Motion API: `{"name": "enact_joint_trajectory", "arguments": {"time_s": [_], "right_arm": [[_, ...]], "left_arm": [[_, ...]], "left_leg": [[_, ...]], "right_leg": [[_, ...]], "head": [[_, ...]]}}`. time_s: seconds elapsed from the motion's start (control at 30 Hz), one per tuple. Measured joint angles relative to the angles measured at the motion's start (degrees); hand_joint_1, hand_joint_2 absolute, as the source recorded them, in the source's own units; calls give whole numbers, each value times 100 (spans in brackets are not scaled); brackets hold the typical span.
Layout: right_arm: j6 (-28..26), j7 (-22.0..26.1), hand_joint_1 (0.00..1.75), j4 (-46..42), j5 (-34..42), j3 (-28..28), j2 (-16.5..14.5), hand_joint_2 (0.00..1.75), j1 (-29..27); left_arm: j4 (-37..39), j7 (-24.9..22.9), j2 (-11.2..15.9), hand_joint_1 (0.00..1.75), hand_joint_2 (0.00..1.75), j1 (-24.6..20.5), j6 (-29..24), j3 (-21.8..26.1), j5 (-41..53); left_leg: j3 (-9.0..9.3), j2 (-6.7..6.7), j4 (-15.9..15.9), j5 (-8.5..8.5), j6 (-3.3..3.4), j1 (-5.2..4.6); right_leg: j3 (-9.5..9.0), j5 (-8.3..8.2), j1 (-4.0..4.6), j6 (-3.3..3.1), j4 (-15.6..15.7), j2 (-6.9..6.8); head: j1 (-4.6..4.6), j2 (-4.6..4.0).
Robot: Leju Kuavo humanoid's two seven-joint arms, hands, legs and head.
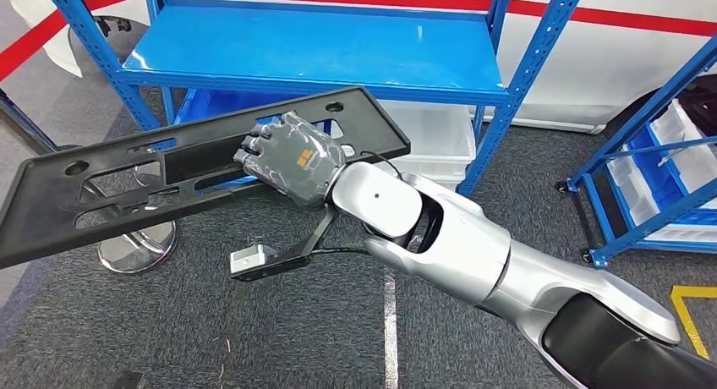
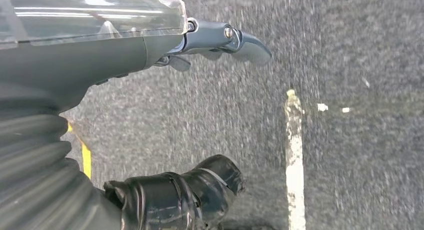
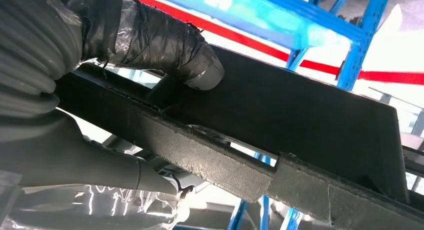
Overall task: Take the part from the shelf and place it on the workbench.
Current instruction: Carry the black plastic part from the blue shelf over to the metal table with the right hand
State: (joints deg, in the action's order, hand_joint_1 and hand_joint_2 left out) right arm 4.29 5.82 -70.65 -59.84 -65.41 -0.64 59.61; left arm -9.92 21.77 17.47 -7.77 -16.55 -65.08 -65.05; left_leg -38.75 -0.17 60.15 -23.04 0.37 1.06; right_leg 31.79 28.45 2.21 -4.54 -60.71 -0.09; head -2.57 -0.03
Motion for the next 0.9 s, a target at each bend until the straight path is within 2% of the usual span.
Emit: {"name": "enact_joint_trajectory", "arguments": {"time_s": [0.03, 0.1, 0.13, 0.17, 0.2, 0.27, 0.3, 0.33, 0.37, 0.4, 0.43, 0.47, 0.5, 0.53, 0.6, 0.63, 0.67, 0.7, 0.77, 0.8, 0.83, 0.87, 0.9], "right_arm": [[24, -14, 175, -7, 23, 1, -1, 175, 42], [78, -52, 175, -12, 89, 1, -1, 175, 121], [107, -67, 175, -8, 127, 1, -1, 175, 173], [131, -74, 175, -2, 164, 1, -2, 175, 239], [151, -75, 175, 4, 199, 1, -3, 175, 319], [170, -75, 175, 16, 256, 2, -4, 175, 459], [174, -75, 175, 23, 274, 3, -4, 175, 492], [177, -75, 175, 31, 285, 3, -4, 175, 502], [180, -75, 175, 40, 291, 3, -4, 175, 505], [182, -75, 175, 48, 294, 3, -4, 175, 512], [182, -75, 175, 54, 299, 3, -4, 175, 529], [181, -80, 175, 56, 309, 5, -4, 175, 554], [179, -87, 175, 59, 324, 8, -6, 175, 574], [178, -93, 175, 62, 347, 14, -5, 175, 590], [179, -108, 175, 75, 404, 27, 7, 175, 587], [179, -115, 175, 86, 432, 32, 24, 175, 578], [179, -123, 175, 100, 455, 33, 40, 175, 565], [176, -129, 175, 117, 473, 34, 59, 175, 552], [167, -133, 175, 152, 496, 40, 89, 175, 530], [162, -133, 175, 172, 504, 43, 102, 175, 517], [156, -133, 175, 195, 510, 44, 114, 175, 498], [149, -132, 175, 218, 513, 45, 122, 175, 476], [141, -132, 175, 244, 515, 45, 129, 175, 456]], "left_arm": [[2, -2, -14, 0, 175, -2, -2, -8, 0], [7, -2, -17, 0, 175, 8, -7, -17, -2], [9, 7, -14, 0, 175, 13, -7, -19, 0], [9, 20, -17, 0, 175, 18, -7, -20, 1], [9, 35, -12, 0, 175, 21, -6, -20, 1], [10, 60, 9, 0, 175, 19, -6, -21, -4], [10, 65, 22, 0, 175, 19, -6, -21, -7], [11, 68, 31, 0, 175, 20, -6, -22, -9], [11, 69, 37, 0, 175, 20, -6, -22, -9], [11, 69, 40, 0, 175, 16, -6, -22, -9], [10, 70, 38, 0, 175, 4, -5, -22, -9], [11, 74, 41, 0, 175, -13, -1, -23, -9], [12, 77, 43, 0, 175, -26, 3, -24, -12], [14, 80, 45, 0, 175, -36, 9, -25, -17], [16, 81, 47, 0, 175, -23, 26, -27, -30], [16, 76, 45, 0, 175, -22, 34, -27, -34], [16, 68, 43, 0, 175, -21, 40, -27, -38], [16, 58, 43, 0, 175, -22, 42, -28, -40], [18, 35, 48, 0, 175, -24, 34, -29, -43], [18, 23, 48, 0, 175, -23, 28, -29, -44], [19, 12, 48, 0, 175, -22, 21, -29, -45], [19, 4, 48, 0, 175, -21, 15, -29, -45], [20, 0, 48, 0, 175, -21, 7, -29, -46]], "left_leg": [[-2, 9, -53, 61, -33, 33], [5, 13, -181, 185, -100, 64], [-12, 9, -217, 173, -124, 62], [-47, 4, -171, 66, -140, 49], [-110, 2, 3, -151, -159, 44], [-256, 3, 664, -666, -226, 67], [-300, 4, 1002, -806, -273, 85], [-285, 5, 1204, -809, -328, 109], [-194, 7, 1216, -703, -389, 141], [-25, 12, 1058, -558, -462, 185], [171, 14, 791, -511, -552, 219], [345, 7, 521, -522, -595, 227], [438, -4, 351, -567, -587, 229], [448, -20, 282, -638, -535, 216], [354, -33, 314, -591, -352, 204], [304, -27, 316, -553, -276, 200], [249, -20, 309, -496, -210, 197], [187, -14, 292, -426, -147, 196], [46, -10, 255, -272, -79, 178], [-35, -10, 239, -193, -67, 164], [-122, -10, 229, -114, -64, 149], [-208, -10, 223, -40, -64, 132], [-293, -11, 216, 34, -65, 111]], "right_leg": [[-75, -8, 34, -56, 179, -2], [-108, -180, 51, -72, 381, 3], [-110, -294, 34, -66, 493, -1], [-106, -402, 11, -64, 601, -13], [-79, -494, -20, -46, 680, -28], [58, -594, -56, 5, 659, -47], [143, -622, -82, 42, 608, -53], [239, -645, -117, 74, 537, -58], [347, -661, -160, 104, 448, -63], [472, -671, -207, 141, 334, -66], [604, -675, -244, 187, 208, -68], [734, -676, -261, 240, 80, -69], [837, -684, -260, 295, -22, -64], [913, -712, -244, 342, -91, -55], [986, -801, -231, 400, -120, -36], [1020, -790, -243, 422, -138, -28], [1062, -671, -257, 443, -215, -21], [1118, -444, -269, 466, -395, -14], [1238, 167, -274, 499, -1019, -3], [1267, 372, -272, 501, -1340, -3], [1235, 440, -266, 487, -1555, -2], [1126, 379, -251, 456, -1614, 0], [918, 240, -226, 400, -1493, 2]], "head": [[0, 0], [27, -1], [32, 0], [26, 0], [14, 0], [-6, -1], [-10, -1], [-7, -1], [-9, -1], [-10, -1], [-16, -1], [-32, -1], [-40, 0], [-38, 0], [-7, 0], [8, -1], [23, -1], [35, -1], [54, -1], [56, -1], [55, -1], [56, -1], [56, -1]]}}
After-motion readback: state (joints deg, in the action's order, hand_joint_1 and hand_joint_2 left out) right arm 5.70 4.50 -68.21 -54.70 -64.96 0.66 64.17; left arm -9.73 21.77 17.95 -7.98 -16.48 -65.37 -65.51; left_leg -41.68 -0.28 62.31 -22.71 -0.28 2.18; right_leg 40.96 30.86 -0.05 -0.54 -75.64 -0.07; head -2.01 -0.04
